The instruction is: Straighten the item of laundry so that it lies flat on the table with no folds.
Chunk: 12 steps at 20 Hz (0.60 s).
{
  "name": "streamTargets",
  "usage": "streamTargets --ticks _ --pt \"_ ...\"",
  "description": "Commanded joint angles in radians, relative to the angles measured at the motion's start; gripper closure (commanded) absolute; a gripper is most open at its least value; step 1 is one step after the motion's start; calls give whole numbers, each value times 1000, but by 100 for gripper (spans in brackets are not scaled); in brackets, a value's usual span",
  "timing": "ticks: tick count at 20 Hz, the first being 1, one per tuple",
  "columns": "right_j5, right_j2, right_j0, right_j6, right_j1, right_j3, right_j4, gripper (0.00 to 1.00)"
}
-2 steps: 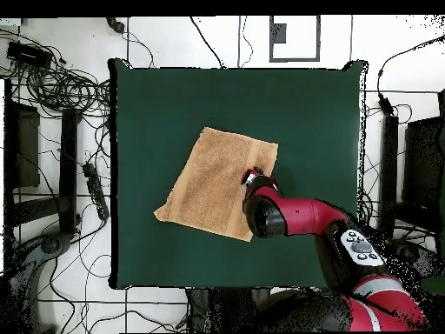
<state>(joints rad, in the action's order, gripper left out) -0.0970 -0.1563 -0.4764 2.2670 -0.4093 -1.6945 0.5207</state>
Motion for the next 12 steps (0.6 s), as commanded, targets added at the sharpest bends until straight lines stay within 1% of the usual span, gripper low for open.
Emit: streamTargets --ticks 1,2,5,7,9,12 --pt "109 -94 7 -7 137 166 -6 0" --pt "130 -101 1 -18 139 172 -6 0" --pt "191 -174 -56 -77 168 194 14 0" --pt "210 -207 -81 -103 188 211 29 0" --pt "193 -229 -94 -115 223 246 51 0" --pt "214 -274 -123 -153 298 312 76 0"
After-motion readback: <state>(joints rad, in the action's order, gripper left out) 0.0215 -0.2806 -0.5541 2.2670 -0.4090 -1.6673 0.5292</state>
